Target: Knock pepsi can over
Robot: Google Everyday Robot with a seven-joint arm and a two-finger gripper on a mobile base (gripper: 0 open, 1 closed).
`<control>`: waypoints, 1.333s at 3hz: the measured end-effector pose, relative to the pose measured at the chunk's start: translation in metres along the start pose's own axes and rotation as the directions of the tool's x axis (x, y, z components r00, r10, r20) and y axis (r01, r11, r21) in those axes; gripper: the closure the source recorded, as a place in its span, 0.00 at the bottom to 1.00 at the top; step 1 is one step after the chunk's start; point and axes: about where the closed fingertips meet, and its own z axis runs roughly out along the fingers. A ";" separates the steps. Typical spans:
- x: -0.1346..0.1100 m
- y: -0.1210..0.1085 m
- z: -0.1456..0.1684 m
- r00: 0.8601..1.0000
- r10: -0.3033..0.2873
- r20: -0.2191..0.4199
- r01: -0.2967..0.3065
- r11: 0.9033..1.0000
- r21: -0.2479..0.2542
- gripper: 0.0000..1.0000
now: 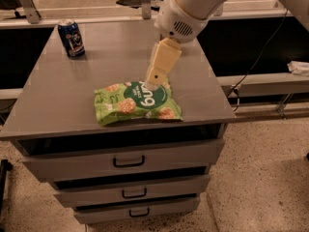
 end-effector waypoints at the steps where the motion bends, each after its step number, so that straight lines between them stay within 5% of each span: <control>1: -0.026 -0.015 0.033 0.996 -0.004 0.087 0.004 1.000 0.003 0.00; 2: -0.067 -0.051 0.087 0.976 -0.002 0.219 -0.002 1.000 0.016 0.00; 4: -0.115 -0.100 0.149 0.913 0.083 0.400 -0.104 0.994 0.031 0.00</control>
Offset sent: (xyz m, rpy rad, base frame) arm 0.1191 0.1342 -0.0428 0.3188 -0.0696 0.0738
